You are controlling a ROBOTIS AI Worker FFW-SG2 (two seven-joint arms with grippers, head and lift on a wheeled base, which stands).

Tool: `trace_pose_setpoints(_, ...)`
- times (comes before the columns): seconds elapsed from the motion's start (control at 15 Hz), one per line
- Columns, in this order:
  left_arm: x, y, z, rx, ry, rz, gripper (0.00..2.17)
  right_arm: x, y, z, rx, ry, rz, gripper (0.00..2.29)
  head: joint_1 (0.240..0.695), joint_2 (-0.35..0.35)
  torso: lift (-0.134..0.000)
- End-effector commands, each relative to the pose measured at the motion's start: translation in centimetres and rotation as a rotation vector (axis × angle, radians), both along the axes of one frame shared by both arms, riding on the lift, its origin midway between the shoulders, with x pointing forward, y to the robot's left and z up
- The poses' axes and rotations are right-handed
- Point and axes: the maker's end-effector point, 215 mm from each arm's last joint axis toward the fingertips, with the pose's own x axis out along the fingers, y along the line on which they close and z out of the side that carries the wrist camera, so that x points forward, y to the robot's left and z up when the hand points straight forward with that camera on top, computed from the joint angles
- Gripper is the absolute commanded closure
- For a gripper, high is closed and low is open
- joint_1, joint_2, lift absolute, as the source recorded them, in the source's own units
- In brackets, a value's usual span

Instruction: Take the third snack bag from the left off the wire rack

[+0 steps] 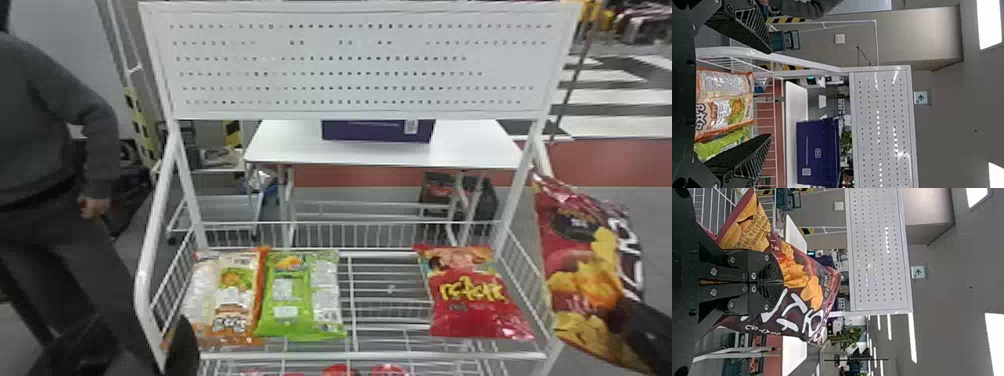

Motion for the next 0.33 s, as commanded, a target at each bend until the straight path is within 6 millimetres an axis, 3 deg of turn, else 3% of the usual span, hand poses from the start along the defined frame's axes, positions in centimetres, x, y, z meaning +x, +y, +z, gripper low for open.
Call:
trace_pose_setpoints(0.0,0.01,-0.03,-0.05,0.0,0.002,-0.001,0.14,-0.01,0.1,0.03,0.0,-0.001,0.003,2.25,0.499,0.0,0.0)
trace_pose_setpoints(0.27,0.02,-0.06,0.12,-0.001,-0.001,-0.002,0.14,0.1,0.32,-0.05,0.001,-0.001,0.009,2.25,0.499,0.0,0.0)
